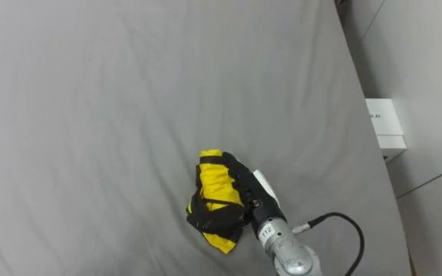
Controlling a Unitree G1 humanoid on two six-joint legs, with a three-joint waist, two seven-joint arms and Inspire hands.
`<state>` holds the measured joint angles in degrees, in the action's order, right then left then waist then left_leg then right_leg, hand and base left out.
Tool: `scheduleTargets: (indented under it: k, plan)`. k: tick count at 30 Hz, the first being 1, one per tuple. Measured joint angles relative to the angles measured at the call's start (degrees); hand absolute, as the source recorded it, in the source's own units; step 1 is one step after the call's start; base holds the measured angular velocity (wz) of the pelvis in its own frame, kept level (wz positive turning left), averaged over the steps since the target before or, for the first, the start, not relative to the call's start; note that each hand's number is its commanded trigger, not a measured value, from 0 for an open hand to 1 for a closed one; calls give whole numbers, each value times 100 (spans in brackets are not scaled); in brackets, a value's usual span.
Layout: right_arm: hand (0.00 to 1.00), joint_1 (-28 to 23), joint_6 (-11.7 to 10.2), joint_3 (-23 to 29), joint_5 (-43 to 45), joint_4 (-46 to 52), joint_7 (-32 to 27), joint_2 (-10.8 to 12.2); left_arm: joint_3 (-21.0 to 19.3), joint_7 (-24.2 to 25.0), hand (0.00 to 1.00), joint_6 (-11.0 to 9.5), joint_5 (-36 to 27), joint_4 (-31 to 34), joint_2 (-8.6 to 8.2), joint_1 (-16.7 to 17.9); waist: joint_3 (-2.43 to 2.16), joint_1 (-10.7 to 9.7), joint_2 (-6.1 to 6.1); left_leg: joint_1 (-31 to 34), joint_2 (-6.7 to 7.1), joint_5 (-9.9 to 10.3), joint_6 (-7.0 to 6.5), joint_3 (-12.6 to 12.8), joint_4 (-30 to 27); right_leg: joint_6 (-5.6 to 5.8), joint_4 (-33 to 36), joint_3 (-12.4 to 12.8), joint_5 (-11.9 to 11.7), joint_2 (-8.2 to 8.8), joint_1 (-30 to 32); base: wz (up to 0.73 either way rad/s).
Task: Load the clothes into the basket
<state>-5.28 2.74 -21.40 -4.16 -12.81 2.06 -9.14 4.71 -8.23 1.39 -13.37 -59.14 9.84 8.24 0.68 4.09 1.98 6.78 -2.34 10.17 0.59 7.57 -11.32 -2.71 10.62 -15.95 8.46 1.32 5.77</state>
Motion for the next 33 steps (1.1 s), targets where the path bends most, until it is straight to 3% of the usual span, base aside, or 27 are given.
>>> scheduleTargets:
  k: [8, 13, 19, 24, 25, 26, 30, 33]
  plan:
    - [0, 51, -29, 10, 463, -946, -278, -2, -4, 14, 0, -2, -114, 1, -19, 4, -5, 87, 3, 67, 31, -9, -13, -9, -30, 31, -51, -118, 19, 31, 0, 7]
    - [0, 402, -189, 7, 478, -1779, -705, 35, -4, -32, 0, -11, -101, 5, -15, 9, -16, 113, 17, 101, 37, -15, -22, -22, -42, 41, -86, -242, 24, 44, -4, 11]
    - [0, 1004, -360, -22, 447, -2948, -1409, 91, 115, -40, 0, -28, -163, 51, -16, 4, -11, 115, -31, 233, 100, -48, -52, -330, -56, 47, -88, -506, 21, 58, -18, 26]
    - [2, 1357, -448, 35, 448, -3642, -2252, 102, 117, -151, 0, -6, -170, 41, 19, 35, -5, 351, -127, 439, 137, -78, -60, -541, -111, 54, -84, -787, 17, 96, 27, 20]
    - [90, 1440, -464, 75, 449, -3772, -2339, 98, 118, -168, 0, -5, -173, 31, 20, 37, 2, 362, -144, 472, 141, -83, -62, -562, -136, 54, -84, -805, 17, 102, 31, 29]
    - [100, 1570, -459, 240, 447, -3958, -2507, 94, 125, -193, 0, 5, -175, 15, 19, 72, -4, 433, -188, 521, 144, -99, -68, -573, -146, 54, -82, -833, 17, 111, 64, 16]
    - [100, 2058, -474, 446, 213, -4453, -2895, 11, 285, -254, 0, 41, -163, 0, 37, 142, 10, 539, -305, 803, 184, -214, -85, -632, -152, 53, -27, -964, 16, 199, 327, 17]
    - [100, 2363, -519, 533, -162, -4821, -3016, -7, 314, -255, 0, 75, -157, -7, 38, 144, 17, 593, -314, 948, 214, -286, -105, -634, -148, 53, 11, -1011, 16, 243, 470, 11]
